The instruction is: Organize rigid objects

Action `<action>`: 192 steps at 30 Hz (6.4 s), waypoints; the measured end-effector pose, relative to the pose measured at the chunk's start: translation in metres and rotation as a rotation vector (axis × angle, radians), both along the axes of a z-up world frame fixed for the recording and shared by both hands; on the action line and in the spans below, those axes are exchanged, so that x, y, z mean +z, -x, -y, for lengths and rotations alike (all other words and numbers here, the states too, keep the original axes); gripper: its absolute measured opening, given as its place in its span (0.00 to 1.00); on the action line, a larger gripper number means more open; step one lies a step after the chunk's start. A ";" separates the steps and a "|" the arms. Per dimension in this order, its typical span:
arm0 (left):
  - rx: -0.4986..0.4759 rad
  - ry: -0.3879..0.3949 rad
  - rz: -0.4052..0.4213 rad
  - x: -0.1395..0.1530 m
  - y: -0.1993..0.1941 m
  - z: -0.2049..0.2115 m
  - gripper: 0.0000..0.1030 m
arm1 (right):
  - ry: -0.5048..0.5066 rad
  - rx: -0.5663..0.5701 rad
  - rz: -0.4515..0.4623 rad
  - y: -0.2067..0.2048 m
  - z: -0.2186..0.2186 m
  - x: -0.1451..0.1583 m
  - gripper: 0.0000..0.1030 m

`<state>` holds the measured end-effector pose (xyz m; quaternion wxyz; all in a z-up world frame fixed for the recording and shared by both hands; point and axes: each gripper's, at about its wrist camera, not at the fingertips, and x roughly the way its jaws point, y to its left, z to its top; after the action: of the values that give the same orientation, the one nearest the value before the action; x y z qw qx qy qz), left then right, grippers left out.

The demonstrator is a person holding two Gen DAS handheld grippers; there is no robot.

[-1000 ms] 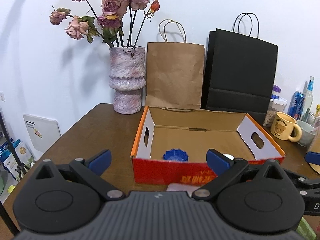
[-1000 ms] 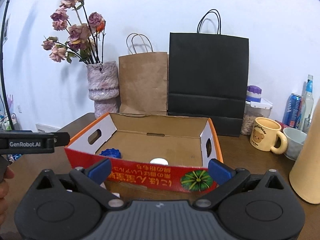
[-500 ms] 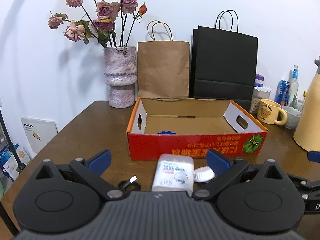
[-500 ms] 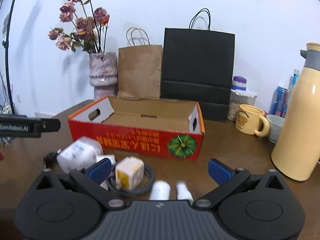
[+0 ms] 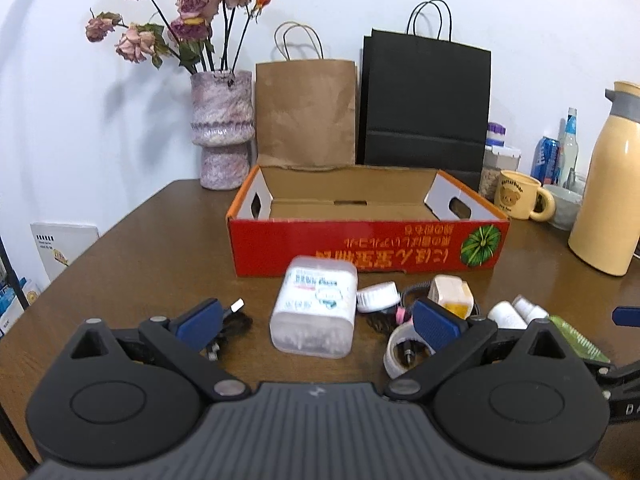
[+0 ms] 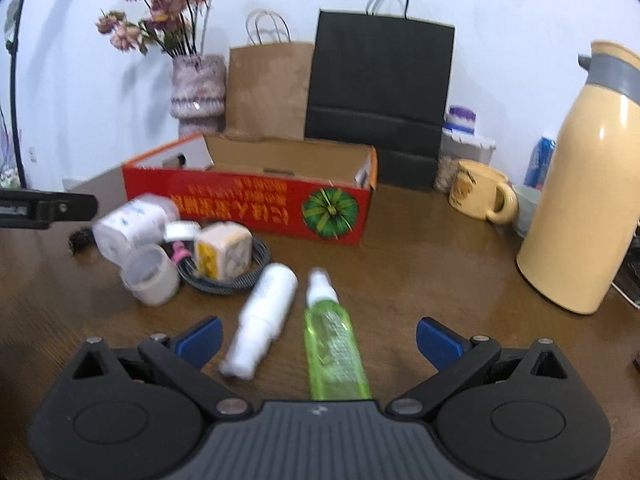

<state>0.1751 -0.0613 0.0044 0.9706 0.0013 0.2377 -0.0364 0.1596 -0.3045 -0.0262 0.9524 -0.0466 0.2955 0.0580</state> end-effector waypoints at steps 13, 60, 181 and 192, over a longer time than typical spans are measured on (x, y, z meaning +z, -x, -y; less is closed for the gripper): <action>0.001 0.003 -0.030 -0.013 -0.004 0.002 1.00 | -0.076 -0.007 -0.091 -0.030 0.023 -0.022 0.73; -0.115 0.013 -0.124 -0.037 -0.028 0.049 0.55 | -0.104 -0.037 0.124 -0.012 0.007 -0.008 0.30; 0.143 -0.038 -0.057 0.012 -0.241 -0.004 0.57 | -0.149 -0.025 0.078 -0.263 -0.056 0.022 0.30; 0.140 -0.019 -0.008 0.018 -0.234 -0.006 1.00 | -0.177 -0.072 0.148 -0.256 -0.046 0.032 0.94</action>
<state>0.4094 -0.0550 0.0228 0.9698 -0.0062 0.2416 0.0340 0.4152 -0.2585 0.0057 0.9735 0.0441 0.2194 0.0460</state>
